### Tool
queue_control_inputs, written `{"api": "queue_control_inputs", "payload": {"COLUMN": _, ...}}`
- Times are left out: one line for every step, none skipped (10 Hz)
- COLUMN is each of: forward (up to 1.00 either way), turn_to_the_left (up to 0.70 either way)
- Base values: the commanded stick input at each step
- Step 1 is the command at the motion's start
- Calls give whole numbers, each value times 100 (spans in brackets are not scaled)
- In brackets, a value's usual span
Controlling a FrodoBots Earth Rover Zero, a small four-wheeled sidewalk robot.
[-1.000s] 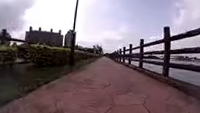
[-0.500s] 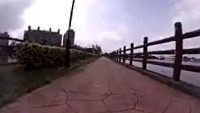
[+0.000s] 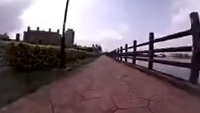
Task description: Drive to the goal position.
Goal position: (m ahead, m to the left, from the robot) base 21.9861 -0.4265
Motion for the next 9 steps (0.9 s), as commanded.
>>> {"api": "queue_control_inputs", "payload": {"forward": 100, "turn_to_the_left": 0}}
{"api": "queue_control_inputs", "payload": {"forward": 100, "turn_to_the_left": 0}}
{"api": "queue_control_inputs", "payload": {"forward": 100, "turn_to_the_left": 0}}
{"api": "queue_control_inputs", "payload": {"forward": 100, "turn_to_the_left": 0}}
{"api": "queue_control_inputs", "payload": {"forward": 100, "turn_to_the_left": 0}}
{"api": "queue_control_inputs", "payload": {"forward": 100, "turn_to_the_left": 0}}
{"api": "queue_control_inputs", "payload": {"forward": 100, "turn_to_the_left": 0}}
{"api": "queue_control_inputs", "payload": {"forward": 100, "turn_to_the_left": 0}}
{"api": "queue_control_inputs", "payload": {"forward": 100, "turn_to_the_left": 0}}
